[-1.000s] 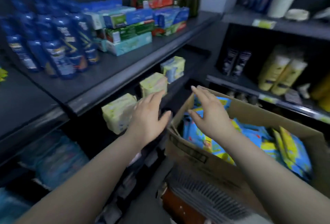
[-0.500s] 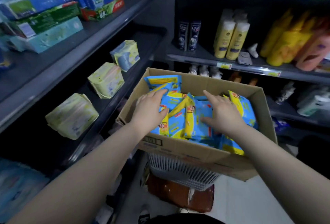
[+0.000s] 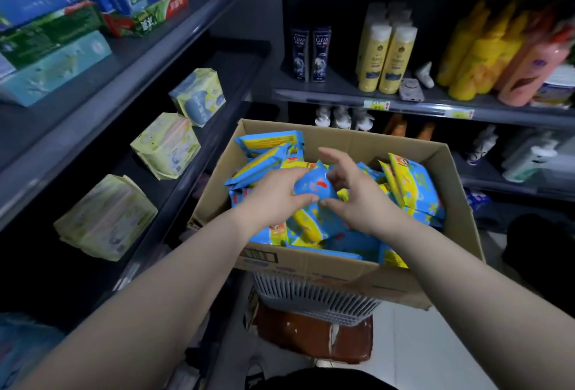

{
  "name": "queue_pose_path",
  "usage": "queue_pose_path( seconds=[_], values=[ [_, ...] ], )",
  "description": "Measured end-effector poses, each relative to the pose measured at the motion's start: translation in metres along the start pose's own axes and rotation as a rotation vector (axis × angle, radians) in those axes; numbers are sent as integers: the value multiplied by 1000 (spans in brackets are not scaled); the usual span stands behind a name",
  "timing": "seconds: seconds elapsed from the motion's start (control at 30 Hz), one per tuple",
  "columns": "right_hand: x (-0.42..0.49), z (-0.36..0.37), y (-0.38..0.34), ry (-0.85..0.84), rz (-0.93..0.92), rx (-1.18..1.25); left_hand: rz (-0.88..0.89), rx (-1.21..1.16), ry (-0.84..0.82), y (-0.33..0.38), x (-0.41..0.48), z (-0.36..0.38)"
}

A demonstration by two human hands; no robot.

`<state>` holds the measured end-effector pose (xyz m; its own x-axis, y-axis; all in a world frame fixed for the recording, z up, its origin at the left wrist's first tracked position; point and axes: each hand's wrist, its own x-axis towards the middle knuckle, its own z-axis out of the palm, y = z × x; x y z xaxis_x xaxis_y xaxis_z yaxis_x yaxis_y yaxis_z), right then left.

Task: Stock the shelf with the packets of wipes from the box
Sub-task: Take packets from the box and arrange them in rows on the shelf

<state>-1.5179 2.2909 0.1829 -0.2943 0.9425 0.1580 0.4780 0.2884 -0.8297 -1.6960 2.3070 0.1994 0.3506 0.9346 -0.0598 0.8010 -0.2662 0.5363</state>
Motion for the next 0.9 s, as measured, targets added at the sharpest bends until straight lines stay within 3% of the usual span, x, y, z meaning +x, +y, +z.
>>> queue_pose_path(
  seconds=[0.07, 0.17, 0.23, 0.4, 0.6, 0.77, 0.9],
  values=[
    [3, 1, -2, 84, -6, 66, -57, -49, 77, -4, -5, -11],
    [9, 4, 0, 86, -45, -112, -131, -132, 363, -23, -21, -40],
    [15, 11, -1, -29, -113, -299, -163, -173, 537, -38, -33, -57],
    [41, 49, -16, -484, -321, -601, -200, -321, 789, -60, -64, -70],
    [64, 82, -37, -835, -529, -960, -401, -239, 897, -80, -97, -77],
    [70, 84, -46, -762, -663, -1068, -428, -388, 938, -87, -119, -77],
    [71, 78, -47, -629, -751, -895, -421, -480, 1003, -85, -132, -82]
  ],
)
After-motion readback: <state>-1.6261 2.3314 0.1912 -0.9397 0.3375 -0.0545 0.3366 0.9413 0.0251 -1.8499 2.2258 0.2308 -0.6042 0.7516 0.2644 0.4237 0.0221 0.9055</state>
